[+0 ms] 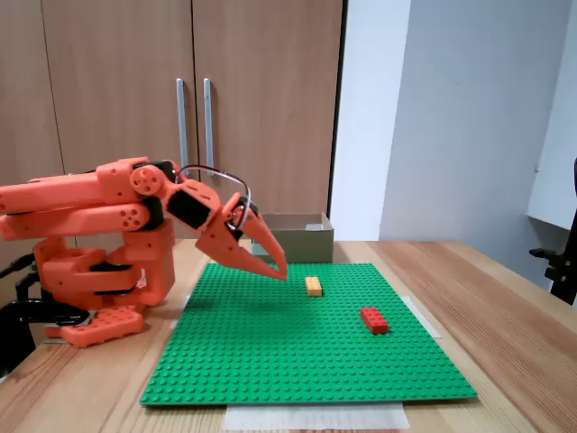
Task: Pick the yellow lego block and put it in the box.
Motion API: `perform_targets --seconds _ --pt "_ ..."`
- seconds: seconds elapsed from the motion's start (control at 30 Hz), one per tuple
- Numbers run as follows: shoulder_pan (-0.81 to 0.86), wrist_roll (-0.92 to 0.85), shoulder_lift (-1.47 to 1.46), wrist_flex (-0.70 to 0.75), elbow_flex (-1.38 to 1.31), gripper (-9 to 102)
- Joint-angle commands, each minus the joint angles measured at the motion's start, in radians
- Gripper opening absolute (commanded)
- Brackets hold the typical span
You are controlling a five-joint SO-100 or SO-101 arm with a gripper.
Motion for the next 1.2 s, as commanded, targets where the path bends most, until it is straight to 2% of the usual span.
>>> perform_targets --seconds 0.0,0.87,1.17 --pt "0.000 0.002 0.006 0.005 0.005 -1" --pt "-0.003 -0.003 -0.012 -0.006 0.002 -1" --pt "0.012 -0.044 -0.193 -0.017 -0.104 -1"
